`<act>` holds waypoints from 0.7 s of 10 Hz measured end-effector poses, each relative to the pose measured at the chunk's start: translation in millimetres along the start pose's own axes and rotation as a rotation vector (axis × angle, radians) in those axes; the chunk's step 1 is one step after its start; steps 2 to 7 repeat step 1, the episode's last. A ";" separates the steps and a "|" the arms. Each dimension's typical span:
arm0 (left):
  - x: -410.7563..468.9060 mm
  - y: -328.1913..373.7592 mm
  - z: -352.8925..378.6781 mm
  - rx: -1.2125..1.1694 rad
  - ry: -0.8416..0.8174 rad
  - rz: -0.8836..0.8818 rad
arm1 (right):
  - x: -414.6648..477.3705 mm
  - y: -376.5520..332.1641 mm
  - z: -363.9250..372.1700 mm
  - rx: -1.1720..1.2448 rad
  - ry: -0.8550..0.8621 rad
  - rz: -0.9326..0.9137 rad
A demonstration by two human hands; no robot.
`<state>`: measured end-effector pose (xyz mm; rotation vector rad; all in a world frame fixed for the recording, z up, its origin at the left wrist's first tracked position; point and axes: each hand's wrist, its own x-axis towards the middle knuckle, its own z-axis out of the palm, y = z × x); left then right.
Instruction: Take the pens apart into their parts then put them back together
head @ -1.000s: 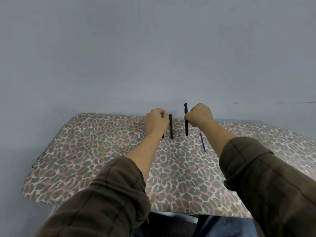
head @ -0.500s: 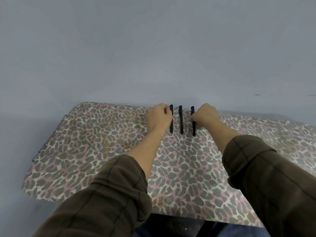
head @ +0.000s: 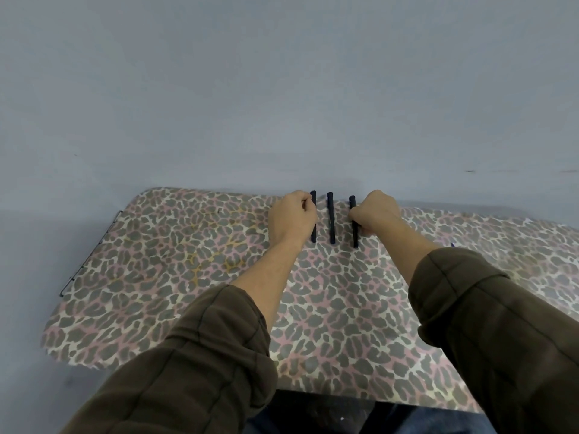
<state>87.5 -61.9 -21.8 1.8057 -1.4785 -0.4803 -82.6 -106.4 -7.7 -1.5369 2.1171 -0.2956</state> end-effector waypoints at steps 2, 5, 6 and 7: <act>-1.7 0.2 -4.6 0.015 0.004 0.007 | -3.9 -0.1 -2.4 0.025 -0.008 0.013; -1.7 0.2 -4.6 0.015 0.004 0.007 | -3.9 -0.1 -2.4 0.025 -0.008 0.013; -1.7 0.2 -4.6 0.015 0.004 0.007 | -3.9 -0.1 -2.4 0.025 -0.008 0.013; -1.7 0.2 -4.6 0.015 0.004 0.007 | -3.9 -0.1 -2.4 0.025 -0.008 0.013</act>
